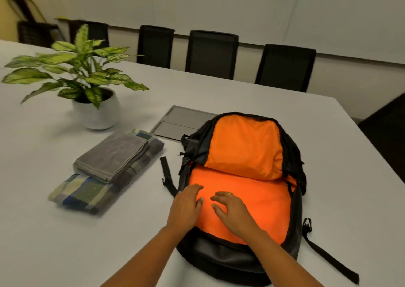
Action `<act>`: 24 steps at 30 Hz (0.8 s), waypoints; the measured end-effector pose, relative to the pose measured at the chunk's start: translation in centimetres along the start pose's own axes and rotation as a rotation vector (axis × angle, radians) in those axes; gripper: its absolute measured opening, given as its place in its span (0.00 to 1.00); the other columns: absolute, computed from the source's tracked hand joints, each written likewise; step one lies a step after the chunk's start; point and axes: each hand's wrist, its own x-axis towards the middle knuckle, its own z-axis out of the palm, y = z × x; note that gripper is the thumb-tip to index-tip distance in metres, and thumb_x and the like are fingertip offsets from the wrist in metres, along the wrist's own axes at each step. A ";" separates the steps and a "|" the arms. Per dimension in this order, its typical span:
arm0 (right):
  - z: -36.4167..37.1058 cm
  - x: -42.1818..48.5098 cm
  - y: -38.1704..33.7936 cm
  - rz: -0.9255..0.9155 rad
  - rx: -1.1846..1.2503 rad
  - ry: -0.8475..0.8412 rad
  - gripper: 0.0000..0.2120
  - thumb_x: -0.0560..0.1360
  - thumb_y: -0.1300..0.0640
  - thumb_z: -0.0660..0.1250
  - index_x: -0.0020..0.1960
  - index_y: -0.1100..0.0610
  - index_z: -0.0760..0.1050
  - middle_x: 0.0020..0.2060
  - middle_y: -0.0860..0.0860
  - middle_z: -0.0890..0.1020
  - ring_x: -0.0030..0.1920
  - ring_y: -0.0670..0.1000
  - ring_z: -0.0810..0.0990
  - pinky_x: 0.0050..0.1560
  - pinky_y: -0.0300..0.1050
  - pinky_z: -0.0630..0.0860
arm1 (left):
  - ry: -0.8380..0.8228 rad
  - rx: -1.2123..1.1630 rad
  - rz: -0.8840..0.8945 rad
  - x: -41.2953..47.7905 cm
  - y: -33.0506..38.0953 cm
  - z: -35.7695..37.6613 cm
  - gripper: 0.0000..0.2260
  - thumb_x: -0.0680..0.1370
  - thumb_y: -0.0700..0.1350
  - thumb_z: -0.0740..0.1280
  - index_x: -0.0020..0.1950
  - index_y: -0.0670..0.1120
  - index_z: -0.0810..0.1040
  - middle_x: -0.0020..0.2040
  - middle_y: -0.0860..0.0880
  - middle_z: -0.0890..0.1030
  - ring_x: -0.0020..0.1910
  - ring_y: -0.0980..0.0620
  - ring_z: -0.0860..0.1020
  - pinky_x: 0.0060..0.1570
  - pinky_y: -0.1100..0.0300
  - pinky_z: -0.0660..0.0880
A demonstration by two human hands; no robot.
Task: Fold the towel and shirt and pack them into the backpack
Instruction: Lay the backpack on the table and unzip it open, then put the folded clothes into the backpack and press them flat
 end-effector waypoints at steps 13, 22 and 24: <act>5.5 7.0 -9.3 -0.121 -0.008 -0.140 0.16 0.78 0.55 0.62 0.65 0.58 0.74 0.68 0.53 0.71 0.67 0.50 0.69 0.66 0.38 0.62 | -0.013 0.560 -0.386 -0.7 -12.5 -9.9 0.35 0.77 0.55 0.63 0.76 0.46 0.48 0.77 0.43 0.43 0.76 0.44 0.42 0.72 0.43 0.46; 9.0 11.0 -13.1 -0.098 -0.041 -0.181 0.15 0.79 0.54 0.61 0.64 0.57 0.75 0.69 0.52 0.70 0.68 0.49 0.67 0.65 0.39 0.61 | -0.126 0.594 -0.343 -1.5 -20.7 -12.6 0.43 0.75 0.52 0.68 0.76 0.51 0.37 0.77 0.48 0.41 0.76 0.45 0.45 0.70 0.40 0.55; 9.5 11.6 -13.5 -0.107 -0.060 -0.193 0.15 0.79 0.54 0.60 0.63 0.56 0.75 0.69 0.52 0.70 0.69 0.49 0.67 0.66 0.40 0.62 | -0.131 0.588 -0.297 -1.9 -22.1 -13.0 0.41 0.77 0.50 0.65 0.76 0.53 0.36 0.77 0.50 0.40 0.76 0.46 0.46 0.70 0.41 0.58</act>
